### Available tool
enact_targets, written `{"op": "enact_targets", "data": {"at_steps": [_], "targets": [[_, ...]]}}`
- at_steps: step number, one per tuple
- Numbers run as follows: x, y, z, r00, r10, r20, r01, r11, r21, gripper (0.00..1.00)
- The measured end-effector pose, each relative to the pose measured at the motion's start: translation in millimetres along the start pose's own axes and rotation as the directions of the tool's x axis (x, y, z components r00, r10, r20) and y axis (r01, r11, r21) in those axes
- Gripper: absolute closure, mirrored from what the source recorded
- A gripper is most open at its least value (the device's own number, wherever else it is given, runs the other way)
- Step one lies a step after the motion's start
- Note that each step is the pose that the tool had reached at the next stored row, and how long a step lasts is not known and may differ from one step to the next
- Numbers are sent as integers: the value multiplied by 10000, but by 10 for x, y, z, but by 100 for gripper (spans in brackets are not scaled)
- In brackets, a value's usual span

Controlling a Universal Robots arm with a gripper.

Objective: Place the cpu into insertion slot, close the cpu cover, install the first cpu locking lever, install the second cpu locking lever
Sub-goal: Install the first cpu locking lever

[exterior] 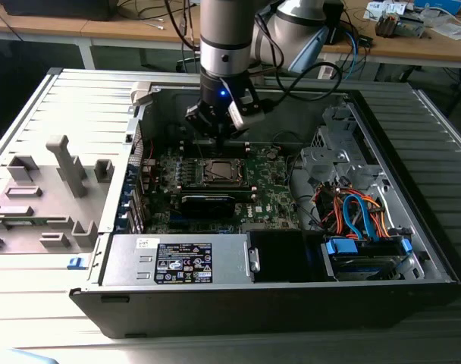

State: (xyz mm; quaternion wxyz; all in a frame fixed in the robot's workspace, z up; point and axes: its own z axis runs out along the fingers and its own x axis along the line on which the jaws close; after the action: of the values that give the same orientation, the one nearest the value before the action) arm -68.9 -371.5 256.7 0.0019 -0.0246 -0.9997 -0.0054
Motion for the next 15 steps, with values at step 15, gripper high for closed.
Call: {"op": "enact_targets", "data": {"at_steps": [15], "targets": [[87, -4, 0, 10000, -1, 0, 1, 10000, 0, 89]]}}
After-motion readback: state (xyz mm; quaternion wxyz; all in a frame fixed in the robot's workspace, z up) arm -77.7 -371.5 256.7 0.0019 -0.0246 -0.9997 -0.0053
